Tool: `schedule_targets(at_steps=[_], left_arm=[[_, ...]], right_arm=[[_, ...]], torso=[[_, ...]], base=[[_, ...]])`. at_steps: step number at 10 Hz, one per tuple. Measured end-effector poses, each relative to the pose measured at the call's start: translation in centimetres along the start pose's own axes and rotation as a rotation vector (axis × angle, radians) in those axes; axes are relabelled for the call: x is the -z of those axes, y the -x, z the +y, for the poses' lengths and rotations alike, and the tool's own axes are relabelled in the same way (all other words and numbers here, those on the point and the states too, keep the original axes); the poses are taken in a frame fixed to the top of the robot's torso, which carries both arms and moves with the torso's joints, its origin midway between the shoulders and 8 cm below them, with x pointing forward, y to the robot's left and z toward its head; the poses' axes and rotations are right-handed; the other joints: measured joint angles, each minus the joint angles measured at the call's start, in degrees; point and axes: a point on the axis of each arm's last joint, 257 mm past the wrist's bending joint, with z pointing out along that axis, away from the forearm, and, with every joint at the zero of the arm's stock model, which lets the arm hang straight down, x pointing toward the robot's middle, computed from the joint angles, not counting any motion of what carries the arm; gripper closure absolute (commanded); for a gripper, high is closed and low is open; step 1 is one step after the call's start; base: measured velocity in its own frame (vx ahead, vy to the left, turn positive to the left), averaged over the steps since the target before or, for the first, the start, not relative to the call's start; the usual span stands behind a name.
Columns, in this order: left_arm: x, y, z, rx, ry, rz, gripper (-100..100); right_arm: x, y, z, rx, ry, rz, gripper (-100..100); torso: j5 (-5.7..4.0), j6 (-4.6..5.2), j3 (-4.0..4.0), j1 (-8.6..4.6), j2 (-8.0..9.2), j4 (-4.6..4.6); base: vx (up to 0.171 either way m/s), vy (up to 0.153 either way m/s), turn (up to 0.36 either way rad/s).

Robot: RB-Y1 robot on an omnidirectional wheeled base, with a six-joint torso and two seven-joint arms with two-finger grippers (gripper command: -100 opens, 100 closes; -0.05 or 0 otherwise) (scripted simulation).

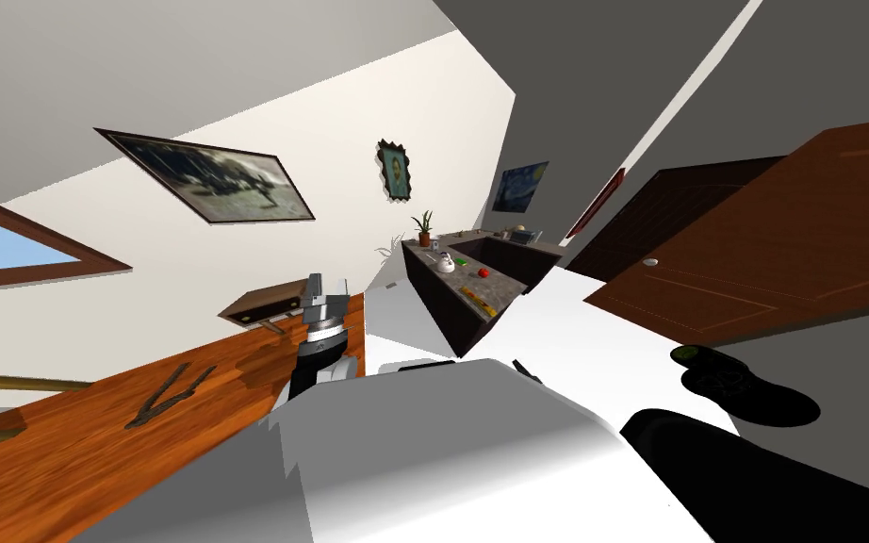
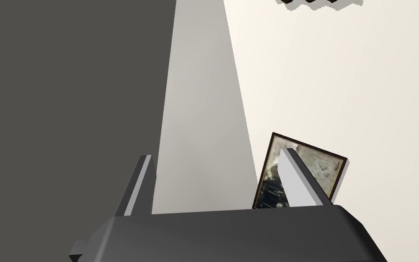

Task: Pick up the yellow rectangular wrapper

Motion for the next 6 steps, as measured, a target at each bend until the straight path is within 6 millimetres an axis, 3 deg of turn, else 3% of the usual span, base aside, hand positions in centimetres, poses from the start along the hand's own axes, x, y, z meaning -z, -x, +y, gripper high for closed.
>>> schedule_targets(at_steps=[3, 6], left_arm=[[0.0, 0.0, 0.0, 0.000, 0.000, 0.000, 0], [0.0, 0.0, 0.0, 0.000, 0.000, 0.000, 0]], right_arm=[[2.8, -0.1, -4.5, 0.041, -0.130, 0.056, -100], [5.8, -1.2, -7.3, 0.074, -0.216, 0.101, -100]], torso=[[-0.02, 0.01, -0.05, -0.11, -0.09, -0.02], [-0.03, 0.00, -0.05, -0.15, -0.08, -0.01]], base=[[0.013, 0.056, 0.049], [0.017, 0.065, 0.086]])
